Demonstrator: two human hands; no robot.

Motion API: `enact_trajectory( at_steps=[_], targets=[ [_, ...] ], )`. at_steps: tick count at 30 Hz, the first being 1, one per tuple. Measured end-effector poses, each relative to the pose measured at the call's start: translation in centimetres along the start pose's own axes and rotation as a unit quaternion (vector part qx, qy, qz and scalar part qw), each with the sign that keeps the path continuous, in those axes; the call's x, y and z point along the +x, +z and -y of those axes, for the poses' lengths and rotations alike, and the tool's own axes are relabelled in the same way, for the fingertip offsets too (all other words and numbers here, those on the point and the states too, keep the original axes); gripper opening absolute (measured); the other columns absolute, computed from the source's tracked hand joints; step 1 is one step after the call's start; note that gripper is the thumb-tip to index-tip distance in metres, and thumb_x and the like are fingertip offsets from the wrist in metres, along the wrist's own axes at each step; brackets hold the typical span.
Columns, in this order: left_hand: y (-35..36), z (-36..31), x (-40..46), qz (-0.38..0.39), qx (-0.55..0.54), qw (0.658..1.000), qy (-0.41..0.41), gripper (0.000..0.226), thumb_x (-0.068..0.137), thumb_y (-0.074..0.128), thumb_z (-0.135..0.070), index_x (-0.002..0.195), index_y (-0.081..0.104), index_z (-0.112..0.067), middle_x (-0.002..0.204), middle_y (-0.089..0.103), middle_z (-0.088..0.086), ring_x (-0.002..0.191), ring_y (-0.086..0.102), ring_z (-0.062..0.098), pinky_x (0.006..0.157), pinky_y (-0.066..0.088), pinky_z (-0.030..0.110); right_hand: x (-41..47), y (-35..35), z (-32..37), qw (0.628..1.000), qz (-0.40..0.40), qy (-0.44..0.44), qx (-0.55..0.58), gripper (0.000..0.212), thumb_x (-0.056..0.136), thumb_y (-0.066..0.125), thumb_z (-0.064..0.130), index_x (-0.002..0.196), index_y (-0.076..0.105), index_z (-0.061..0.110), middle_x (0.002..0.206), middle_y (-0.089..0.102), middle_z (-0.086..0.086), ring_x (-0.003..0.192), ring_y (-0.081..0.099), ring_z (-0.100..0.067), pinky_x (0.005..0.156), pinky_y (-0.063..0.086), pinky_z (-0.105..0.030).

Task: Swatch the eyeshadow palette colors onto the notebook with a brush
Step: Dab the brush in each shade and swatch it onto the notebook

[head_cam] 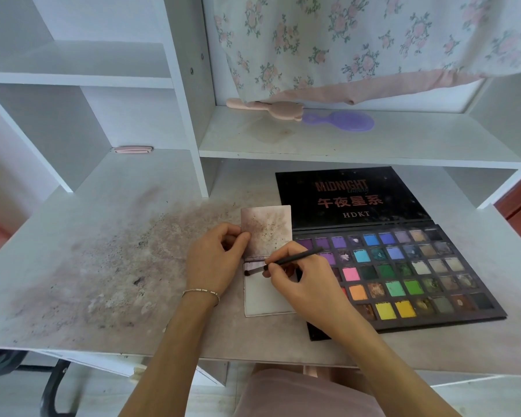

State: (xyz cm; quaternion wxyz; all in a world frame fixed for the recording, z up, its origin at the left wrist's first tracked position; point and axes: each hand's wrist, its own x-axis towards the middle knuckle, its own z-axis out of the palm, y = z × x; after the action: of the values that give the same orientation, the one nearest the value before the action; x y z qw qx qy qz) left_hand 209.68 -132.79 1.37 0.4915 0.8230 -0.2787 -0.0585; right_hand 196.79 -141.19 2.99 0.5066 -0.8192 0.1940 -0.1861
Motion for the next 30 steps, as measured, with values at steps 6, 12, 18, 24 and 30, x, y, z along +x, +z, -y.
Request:
enact_trajectory(
  at_steps=[6, 12, 18, 24, 30],
  targets=[
    [-0.1, 0.0, -0.1, -0.002, 0.01, 1.0, 0.008, 0.006, 0.084, 0.064, -0.022, 0.078, 0.063, -0.023, 0.069, 0.061, -0.012, 0.069, 0.058, 0.005, 0.064, 0.045, 0.017, 0.0, 0.0, 0.1, 1.0, -0.008, -0.011, 0.002, 0.017, 0.085, 0.056, 0.011, 0.08, 0.056, 0.028, 0.079, 0.066, 0.005, 0.074, 0.057, -0.004, 0.064, 0.046, -0.012],
    [-0.1, 0.0, 0.0, 0.001, 0.016, 1.0, 0.011, 0.007, 0.084, 0.064, -0.023, 0.078, 0.061, -0.025, 0.069, 0.059, -0.015, 0.069, 0.057, 0.002, 0.063, 0.043, 0.014, -0.2, -0.2, 0.2, 0.999, -0.018, -0.023, 0.027, 0.022, 0.083, 0.056, 0.008, 0.078, 0.057, 0.03, 0.077, 0.065, 0.004, 0.078, 0.062, -0.014, 0.069, 0.052, -0.025],
    [-0.2, -0.1, -0.1, 0.005, 0.01, 1.0, 0.01, 0.021, 0.084, 0.064, -0.024, 0.07, 0.055, -0.037, 0.069, 0.06, -0.018, 0.068, 0.057, 0.0, 0.061, 0.042, 0.01, -0.5, -1.7, 0.2, 0.987, -0.115, -0.031, 0.105, 0.026, 0.087, 0.051, 0.001, 0.087, 0.061, 0.025, 0.082, 0.066, 0.007, 0.08, 0.064, -0.004, 0.073, 0.051, -0.015],
    [-0.2, -0.1, -0.1, 0.006, 0.009, 1.0, -0.001, 0.016, 0.084, 0.063, -0.025, 0.073, 0.059, -0.034, 0.07, 0.06, -0.02, 0.068, 0.056, -0.004, 0.058, 0.04, 0.004, -0.9, -5.0, -0.9, 0.978, -0.184, -0.01, 0.1, 0.024, 0.089, 0.049, 0.0, 0.084, 0.06, 0.02, 0.074, 0.065, 0.005, 0.071, 0.062, -0.001, 0.066, 0.049, -0.012],
    [-0.1, 0.2, 0.0, 0.005, 0.006, 1.0, 0.003, 0.009, 0.084, 0.063, -0.023, 0.077, 0.062, -0.028, 0.071, 0.061, -0.017, 0.07, 0.057, -0.001, 0.062, 0.041, 0.011, -0.8, -6.7, -2.4, 0.977, -0.215, 0.002, -0.004, 0.025, 0.094, 0.039, 0.008, 0.079, 0.049, 0.026, 0.067, 0.056, 0.004, 0.062, 0.054, 0.004, 0.059, 0.042, -0.006]
  ],
)
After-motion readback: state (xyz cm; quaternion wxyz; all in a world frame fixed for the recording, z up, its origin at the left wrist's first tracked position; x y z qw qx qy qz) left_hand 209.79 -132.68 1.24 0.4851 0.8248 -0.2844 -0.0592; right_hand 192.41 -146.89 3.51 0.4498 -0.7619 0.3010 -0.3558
